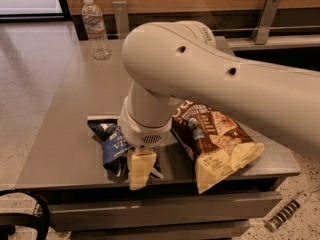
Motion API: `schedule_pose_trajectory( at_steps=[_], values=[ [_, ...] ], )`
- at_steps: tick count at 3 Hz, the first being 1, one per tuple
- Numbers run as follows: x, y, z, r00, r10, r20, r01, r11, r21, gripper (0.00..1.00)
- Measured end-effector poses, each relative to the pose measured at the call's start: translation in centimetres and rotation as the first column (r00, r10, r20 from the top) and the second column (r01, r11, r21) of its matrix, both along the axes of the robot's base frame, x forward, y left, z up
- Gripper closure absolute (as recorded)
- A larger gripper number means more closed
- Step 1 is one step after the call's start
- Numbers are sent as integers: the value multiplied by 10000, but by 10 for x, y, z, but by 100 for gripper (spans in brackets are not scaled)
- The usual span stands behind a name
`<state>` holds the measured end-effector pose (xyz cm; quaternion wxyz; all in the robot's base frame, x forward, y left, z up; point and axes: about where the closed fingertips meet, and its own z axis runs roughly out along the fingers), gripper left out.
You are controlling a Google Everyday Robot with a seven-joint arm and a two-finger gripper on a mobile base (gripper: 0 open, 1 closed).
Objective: Move blue chip bag near water bottle
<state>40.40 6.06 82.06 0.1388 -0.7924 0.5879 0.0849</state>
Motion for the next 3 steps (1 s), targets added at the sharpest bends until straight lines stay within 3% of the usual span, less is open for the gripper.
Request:
schedule_pose_trajectory(
  at_steps=[1,2,3],
  values=[
    [-1,0,2,10000,5,32,-5,10000,-14,47],
    [-2,1,3,10000,25,70,-25,10000,-24,78],
    [-2,1,4,10000,36,93,-36,10000,-30,99]
  ],
)
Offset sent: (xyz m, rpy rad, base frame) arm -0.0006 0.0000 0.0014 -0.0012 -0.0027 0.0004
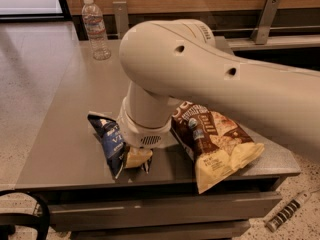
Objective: Move blue chip bag near water bottle
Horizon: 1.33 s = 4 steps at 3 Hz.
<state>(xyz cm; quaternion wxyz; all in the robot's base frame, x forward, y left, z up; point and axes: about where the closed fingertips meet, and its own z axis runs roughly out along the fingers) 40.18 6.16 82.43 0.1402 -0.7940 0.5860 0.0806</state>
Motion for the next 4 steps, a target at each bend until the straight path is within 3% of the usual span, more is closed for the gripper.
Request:
schedule_pose_trajectory(
  at_steps=[1,2,3,4],
  values=[
    [0,-1,2,10000,-12,23,12,10000,-47,100],
    [0,-11,24,9997,-173,195,183,9985,-509,100],
    [8,-31,57,9977,-274,627,329,9956,-883,100],
    [30,-53,86,9917,-349,1236,427,9972,-614,100]
  ],
)
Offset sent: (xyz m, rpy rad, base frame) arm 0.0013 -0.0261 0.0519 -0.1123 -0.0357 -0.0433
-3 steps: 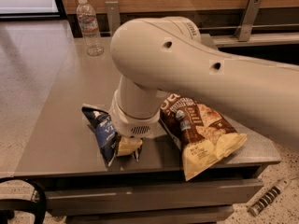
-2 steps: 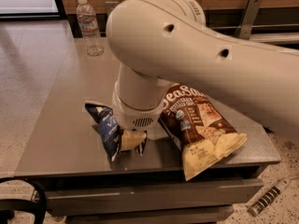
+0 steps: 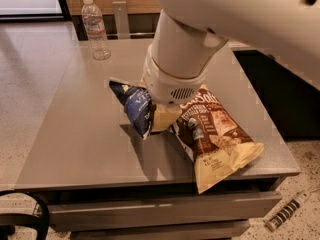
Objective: Move blue chip bag near water bottle
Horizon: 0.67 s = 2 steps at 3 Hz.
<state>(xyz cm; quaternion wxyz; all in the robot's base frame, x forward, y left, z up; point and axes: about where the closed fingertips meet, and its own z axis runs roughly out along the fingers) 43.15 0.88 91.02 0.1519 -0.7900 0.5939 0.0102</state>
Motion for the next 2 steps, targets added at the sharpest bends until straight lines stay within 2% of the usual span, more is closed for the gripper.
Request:
schedule_pose_trajectory(
  at_steps=[1,2],
  values=[
    [46,-40,29,9932,66,1166,-214,9918,1260,100],
    [84,-63,44,9803,155,1971,-622,9704,2334,100]
  ],
)
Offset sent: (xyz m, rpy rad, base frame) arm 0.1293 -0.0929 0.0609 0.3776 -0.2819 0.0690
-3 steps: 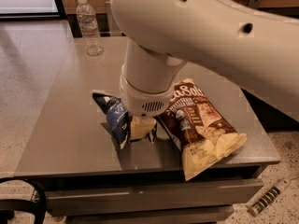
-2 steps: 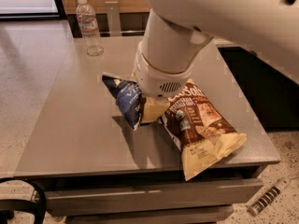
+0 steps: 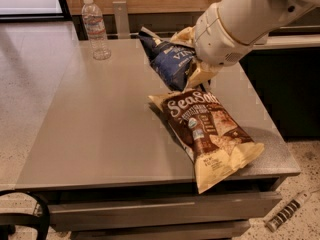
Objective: Move blue chip bag near water bottle
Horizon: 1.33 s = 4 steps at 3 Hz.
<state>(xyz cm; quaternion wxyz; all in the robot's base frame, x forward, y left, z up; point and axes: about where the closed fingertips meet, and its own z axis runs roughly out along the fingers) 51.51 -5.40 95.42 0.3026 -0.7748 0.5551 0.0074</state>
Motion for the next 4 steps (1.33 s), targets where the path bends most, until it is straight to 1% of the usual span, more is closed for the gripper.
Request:
schedule_pose_trajectory(
  at_steps=[1,2,3,4],
  values=[
    [35,-13,6,9986,167,505,-200,9977,653,100],
    [69,-19,5,9974,-80,710,20,9965,841,100],
    [101,-19,-2,9935,-895,709,823,9918,979,100],
    [112,-11,-7,9942,-838,671,774,9928,917,100]
  ],
)
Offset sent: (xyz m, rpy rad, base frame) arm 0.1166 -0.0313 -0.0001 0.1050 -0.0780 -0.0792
